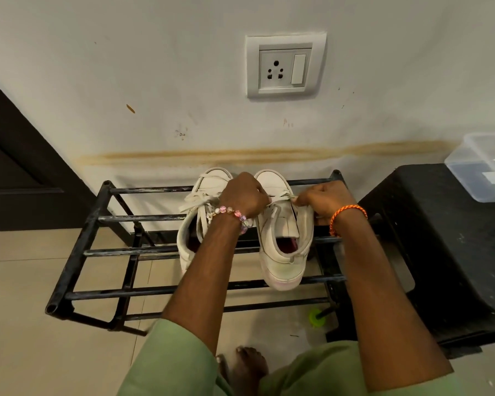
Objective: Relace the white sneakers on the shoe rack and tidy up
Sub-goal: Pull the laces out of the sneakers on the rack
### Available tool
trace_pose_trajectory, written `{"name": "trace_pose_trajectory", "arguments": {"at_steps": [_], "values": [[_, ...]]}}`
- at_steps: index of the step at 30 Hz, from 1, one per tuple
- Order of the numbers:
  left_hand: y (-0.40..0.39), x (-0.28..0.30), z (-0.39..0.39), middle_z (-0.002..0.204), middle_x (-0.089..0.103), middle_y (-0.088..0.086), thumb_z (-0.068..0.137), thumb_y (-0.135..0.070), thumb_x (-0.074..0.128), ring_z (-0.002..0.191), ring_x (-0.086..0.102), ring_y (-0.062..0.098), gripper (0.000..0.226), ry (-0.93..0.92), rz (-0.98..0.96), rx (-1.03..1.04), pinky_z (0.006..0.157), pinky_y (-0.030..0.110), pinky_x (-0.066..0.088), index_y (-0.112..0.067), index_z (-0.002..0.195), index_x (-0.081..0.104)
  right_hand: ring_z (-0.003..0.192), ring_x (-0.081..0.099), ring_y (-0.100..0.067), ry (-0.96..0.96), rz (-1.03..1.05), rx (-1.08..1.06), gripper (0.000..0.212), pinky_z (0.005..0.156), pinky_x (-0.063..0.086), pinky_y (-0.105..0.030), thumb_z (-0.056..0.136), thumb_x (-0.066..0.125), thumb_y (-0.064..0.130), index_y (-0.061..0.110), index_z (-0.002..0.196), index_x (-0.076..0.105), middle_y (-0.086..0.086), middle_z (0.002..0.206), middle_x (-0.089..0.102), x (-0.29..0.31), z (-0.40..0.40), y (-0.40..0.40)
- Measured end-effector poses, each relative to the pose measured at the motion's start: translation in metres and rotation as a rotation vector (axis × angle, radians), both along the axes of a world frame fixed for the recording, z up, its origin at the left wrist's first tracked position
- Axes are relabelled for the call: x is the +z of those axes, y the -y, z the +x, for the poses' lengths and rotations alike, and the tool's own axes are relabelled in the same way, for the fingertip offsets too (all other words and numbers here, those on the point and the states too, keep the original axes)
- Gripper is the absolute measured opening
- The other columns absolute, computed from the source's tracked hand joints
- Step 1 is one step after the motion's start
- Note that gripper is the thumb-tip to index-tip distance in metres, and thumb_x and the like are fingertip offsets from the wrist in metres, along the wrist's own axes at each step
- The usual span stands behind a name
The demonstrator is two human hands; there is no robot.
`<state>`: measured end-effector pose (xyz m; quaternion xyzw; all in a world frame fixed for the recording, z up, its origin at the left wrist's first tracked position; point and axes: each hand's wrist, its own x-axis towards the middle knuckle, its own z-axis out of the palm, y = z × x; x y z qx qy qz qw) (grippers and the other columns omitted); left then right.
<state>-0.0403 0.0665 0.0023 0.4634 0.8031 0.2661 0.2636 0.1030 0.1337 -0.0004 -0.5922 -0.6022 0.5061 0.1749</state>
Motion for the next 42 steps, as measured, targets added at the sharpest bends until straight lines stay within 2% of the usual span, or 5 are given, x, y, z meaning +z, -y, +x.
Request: {"name": "trace_pose_trajectory", "arguments": {"at_steps": [11, 17, 23, 31, 42], "values": [[0.0, 0.004, -0.013, 0.086, 0.072, 0.014, 0.074, -0.021, 0.079, 0.077, 0.069, 0.028, 0.033, 0.18, -0.031, -0.042, 0.07, 0.039, 0.054, 0.003, 0.095, 0.072, 0.092, 0.065, -0.03, -0.02, -0.01, 0.001, 0.017, 0.084, 0.055, -0.047, 0.077, 0.074, 0.007, 0.015, 0.064, 0.065, -0.007, 0.083, 0.067, 0.0, 0.0, 0.003], [0.002, 0.016, -0.008, 0.087, 0.063, 0.004, 0.092, -0.021, 0.06, 0.084, 0.055, 0.017, 0.016, 0.424, 0.141, -0.012, 0.071, 0.024, 0.041, -0.011, 0.08, 0.064, 0.092, 0.064, -0.03, -0.024, -0.017, -0.004, 0.019, 0.085, 0.054, -0.048, 0.076, 0.074, 0.007, 0.016, 0.063, 0.065, -0.007, 0.083, 0.067, 0.0, 0.0, 0.003], [-0.001, 0.028, -0.003, 0.084, 0.065, 0.004, 0.099, -0.009, 0.044, 0.07, 0.067, 0.014, 0.018, 0.983, 0.447, 0.226, 0.061, 0.023, 0.051, -0.011, 0.082, 0.05, 0.092, 0.064, -0.029, -0.021, -0.023, -0.015, 0.018, 0.086, 0.055, -0.047, 0.075, 0.076, 0.009, 0.017, 0.063, 0.065, -0.007, 0.085, 0.068, -0.001, 0.001, 0.001], [-0.001, -0.002, 0.01, 0.094, 0.07, 0.006, 0.084, -0.024, 0.07, 0.091, 0.063, 0.019, 0.017, 0.091, 0.059, -0.018, 0.075, 0.027, 0.045, -0.009, 0.092, 0.074, 0.093, 0.064, -0.029, 0.005, 0.018, 0.014, 0.015, 0.086, 0.054, -0.048, 0.075, 0.074, 0.01, 0.017, 0.065, 0.068, -0.01, 0.091, 0.07, -0.003, 0.0, 0.001], [-0.002, -0.004, 0.019, 0.093, 0.073, 0.011, 0.084, -0.021, 0.07, 0.088, 0.066, 0.022, 0.019, -0.01, 0.084, -0.074, 0.076, 0.027, 0.048, -0.006, 0.094, 0.075, 0.091, 0.065, -0.03, 0.007, 0.021, 0.007, 0.007, 0.082, 0.056, -0.047, 0.076, 0.073, 0.008, 0.013, 0.071, 0.071, -0.012, 0.092, 0.071, -0.004, -0.001, 0.0]]}}
